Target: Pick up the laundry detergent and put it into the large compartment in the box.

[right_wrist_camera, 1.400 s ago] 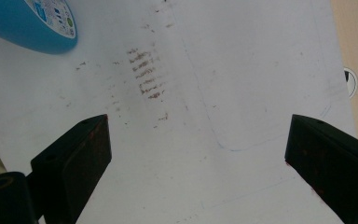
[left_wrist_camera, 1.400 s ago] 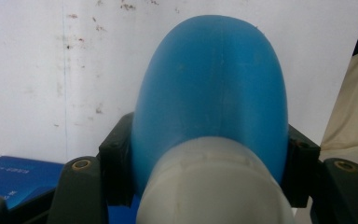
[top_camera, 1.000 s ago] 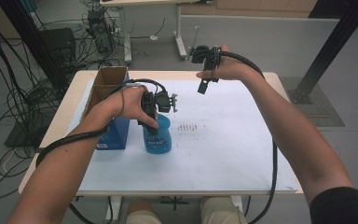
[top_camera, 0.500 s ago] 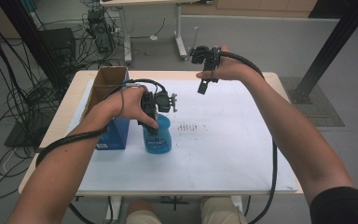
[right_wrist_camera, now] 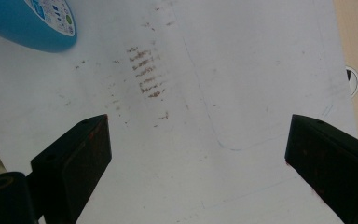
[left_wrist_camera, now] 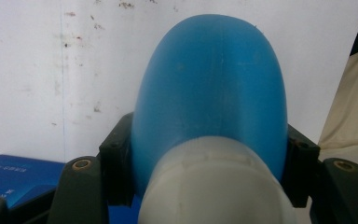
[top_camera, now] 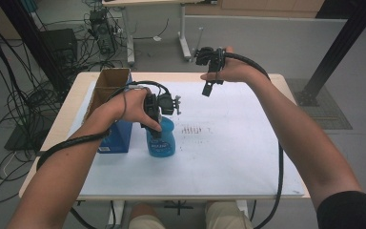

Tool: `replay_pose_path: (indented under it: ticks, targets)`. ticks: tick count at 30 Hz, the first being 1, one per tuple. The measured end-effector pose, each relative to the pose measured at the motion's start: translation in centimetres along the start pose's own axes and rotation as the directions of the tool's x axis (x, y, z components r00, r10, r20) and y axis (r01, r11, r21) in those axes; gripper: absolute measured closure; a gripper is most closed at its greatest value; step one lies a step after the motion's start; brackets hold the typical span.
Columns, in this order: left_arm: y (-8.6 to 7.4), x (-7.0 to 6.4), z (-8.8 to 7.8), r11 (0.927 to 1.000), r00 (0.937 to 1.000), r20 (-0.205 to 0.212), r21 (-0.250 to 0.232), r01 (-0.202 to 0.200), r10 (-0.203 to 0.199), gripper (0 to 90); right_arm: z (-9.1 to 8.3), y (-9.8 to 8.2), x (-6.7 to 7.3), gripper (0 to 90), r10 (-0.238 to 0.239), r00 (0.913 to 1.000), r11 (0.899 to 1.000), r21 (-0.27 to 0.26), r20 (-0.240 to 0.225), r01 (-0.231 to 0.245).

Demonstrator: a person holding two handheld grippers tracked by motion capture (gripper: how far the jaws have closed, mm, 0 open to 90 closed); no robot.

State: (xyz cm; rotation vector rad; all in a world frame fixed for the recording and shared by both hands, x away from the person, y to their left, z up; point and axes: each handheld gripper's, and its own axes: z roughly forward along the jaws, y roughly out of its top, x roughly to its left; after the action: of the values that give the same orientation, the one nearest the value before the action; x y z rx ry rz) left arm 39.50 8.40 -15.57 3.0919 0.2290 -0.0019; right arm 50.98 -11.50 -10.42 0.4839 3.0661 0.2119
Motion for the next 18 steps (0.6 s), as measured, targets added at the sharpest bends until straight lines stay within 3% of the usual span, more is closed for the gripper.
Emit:
replay_pose_path:
  ticks: [18]
  targets:
    - [0.10, -0.15, -0.04, 1.0000, 1.0000, -0.004, 0.006, -0.004, 0.004, 37.4, -0.05, -0.05, 0.18, 6.8, 0.002, 1.0000, 1.000, 0.000, 0.003, -0.002]
